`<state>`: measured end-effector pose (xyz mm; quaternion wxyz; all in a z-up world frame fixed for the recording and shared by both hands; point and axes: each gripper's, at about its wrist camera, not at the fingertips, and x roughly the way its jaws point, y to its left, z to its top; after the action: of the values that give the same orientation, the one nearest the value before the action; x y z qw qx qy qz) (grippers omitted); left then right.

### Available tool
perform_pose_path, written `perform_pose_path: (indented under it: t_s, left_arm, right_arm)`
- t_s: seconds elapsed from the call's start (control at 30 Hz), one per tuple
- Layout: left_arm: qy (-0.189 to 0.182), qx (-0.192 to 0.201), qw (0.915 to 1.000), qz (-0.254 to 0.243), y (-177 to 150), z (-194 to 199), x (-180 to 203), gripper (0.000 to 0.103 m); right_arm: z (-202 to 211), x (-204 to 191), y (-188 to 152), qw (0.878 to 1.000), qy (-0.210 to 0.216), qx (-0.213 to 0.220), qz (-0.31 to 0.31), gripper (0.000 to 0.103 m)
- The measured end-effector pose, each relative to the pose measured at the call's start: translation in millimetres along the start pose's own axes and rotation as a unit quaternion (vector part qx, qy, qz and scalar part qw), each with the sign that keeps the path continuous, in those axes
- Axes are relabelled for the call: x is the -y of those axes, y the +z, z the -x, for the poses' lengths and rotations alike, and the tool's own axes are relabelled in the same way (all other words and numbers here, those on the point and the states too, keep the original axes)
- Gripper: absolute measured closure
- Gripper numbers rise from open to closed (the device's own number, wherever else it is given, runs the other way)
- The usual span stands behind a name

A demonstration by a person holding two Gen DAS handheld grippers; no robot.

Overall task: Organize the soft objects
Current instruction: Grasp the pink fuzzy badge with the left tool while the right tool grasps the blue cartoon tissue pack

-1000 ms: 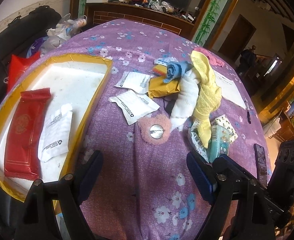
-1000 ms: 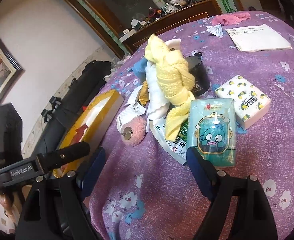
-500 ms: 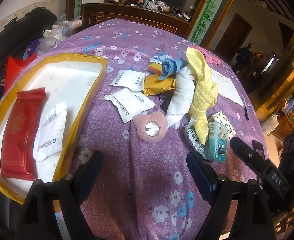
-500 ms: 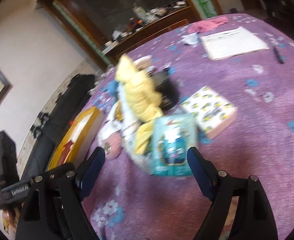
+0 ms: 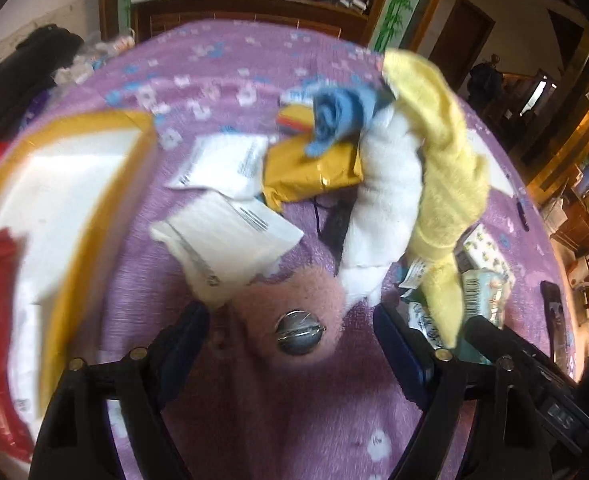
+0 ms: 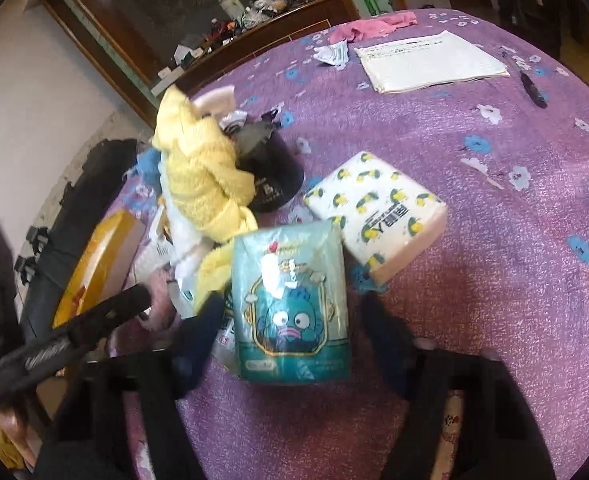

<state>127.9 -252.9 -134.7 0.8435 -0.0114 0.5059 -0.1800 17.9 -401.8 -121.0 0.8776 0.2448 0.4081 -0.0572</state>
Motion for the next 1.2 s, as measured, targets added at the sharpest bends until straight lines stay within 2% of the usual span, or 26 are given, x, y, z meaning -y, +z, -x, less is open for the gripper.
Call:
perform_pose_path:
  t_s: [0.03, 0.07, 0.1, 0.13, 0.23, 0.53, 0.7, 1.2]
  left_arm:
    - [0.011, -0.004, 0.9999, 0.003, -1.9, -6.9, -0.1, 0.029]
    - [0.024, 0.012, 0.9996, -0.001, -3.8, -5.7, 1.6, 0.033]
    - [0.035, 0.016, 0.9992, -0.005, -5.8, -5.9, 3.0, 0.036]
    - [0.043, 0.024, 0.9987, -0.009, -7.7, -4.5, 3.8, 0.047]
    - [0.039, 0.031, 0.9987, -0.007, -14.8, 0.9, 3.3, 0.055]
    - [-0.009, 0.02, 0.9997, 0.009, -43.1, 24.5, 0.6, 0.056]
    - [-0.028, 0.005, 0.9993, 0.022, -49.9, 31.6, -0.2, 0.056]
    - [-0.044, 0.023, 0.9986, 0.019, -50.1, 49.8, 10.0, 0.056]
  right_arm:
    - [-0.1, -0.9, -0.8, 1.0, 0.0, 0.0, 0.002, 0.048]
    - [-0.4, -2.1, -1.2, 1.0, -0.002, -0.001, 0.005, 0.054]
    - [-0.4, -2.4, -2.6, 1.0, -0.003, -0.001, 0.007, 0.054]
    - [0.5, -3.2, -3.2, 1.0, -0.003, 0.001, 0.009, 0.054]
    - [4.0, -5.0, -4.7, 1.0, 0.002, 0.009, 0.014, 0.056]
    - [28.0, -5.8, -11.8, 0.997, 0.034, 0.061, 0.016, 0.06]
    - [29.5, -11.6, -11.2, 0.997, 0.042, 0.065, 0.03, 0.061]
    - [27.0, -11.2, -10.5, 0.996, 0.057, 0.063, 0.036, 0.061]
